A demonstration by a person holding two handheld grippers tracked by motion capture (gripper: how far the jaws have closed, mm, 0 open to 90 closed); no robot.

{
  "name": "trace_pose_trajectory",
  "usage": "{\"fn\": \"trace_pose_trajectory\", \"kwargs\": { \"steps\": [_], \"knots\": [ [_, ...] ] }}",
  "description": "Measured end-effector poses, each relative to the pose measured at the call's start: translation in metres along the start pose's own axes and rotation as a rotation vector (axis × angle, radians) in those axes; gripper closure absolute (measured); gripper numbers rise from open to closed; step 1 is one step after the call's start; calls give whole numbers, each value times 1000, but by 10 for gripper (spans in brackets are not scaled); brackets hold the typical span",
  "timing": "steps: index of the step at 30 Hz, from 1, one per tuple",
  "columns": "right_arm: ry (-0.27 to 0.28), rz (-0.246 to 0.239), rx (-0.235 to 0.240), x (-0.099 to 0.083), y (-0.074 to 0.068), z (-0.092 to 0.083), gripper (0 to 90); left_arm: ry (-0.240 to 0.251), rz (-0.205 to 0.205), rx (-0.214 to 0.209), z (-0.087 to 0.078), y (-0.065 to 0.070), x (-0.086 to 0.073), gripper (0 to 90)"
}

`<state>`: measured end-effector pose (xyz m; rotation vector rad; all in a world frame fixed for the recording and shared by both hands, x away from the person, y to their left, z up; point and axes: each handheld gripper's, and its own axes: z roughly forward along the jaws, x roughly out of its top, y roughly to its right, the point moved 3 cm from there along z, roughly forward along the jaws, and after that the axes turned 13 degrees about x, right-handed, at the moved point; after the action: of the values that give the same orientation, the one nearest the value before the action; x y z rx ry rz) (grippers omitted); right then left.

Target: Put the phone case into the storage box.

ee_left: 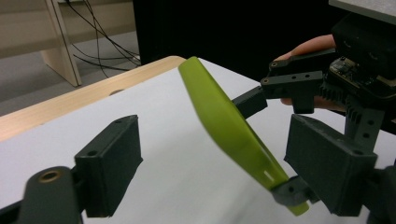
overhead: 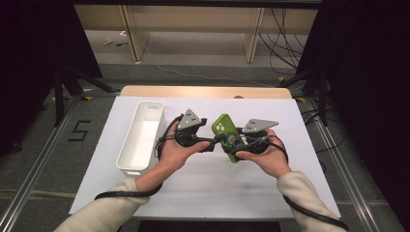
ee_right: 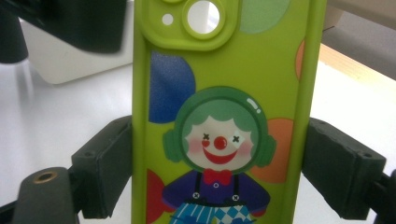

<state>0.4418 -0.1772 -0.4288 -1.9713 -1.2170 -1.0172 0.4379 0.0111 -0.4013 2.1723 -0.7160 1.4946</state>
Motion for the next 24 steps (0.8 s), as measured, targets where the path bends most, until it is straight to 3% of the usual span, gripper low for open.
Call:
{"fn": "trace_pose_trajectory", "kwargs": {
  "steps": [4,7,8,14,15,24],
  "knots": [
    [1,-2,-3,0,0,0,166,-5,-13,-2,7,4,0,256],
    [6,-5,-7,1,0,0,166,-7,-35,3,13,5,0,363],
    [8,-6,-9,1,0,-1,166,-6,-59,-4,16,5,-1,386],
    [14,-7,-16,1,0,-1,166,2,-108,-25,20,6,-3,526],
    [17,-7,-16,2,0,-1,166,2,-133,-40,22,6,-3,541],
    [13,-18,-20,2,-1,2,166,14,-188,-82,25,9,-4,715]
  ]
}}
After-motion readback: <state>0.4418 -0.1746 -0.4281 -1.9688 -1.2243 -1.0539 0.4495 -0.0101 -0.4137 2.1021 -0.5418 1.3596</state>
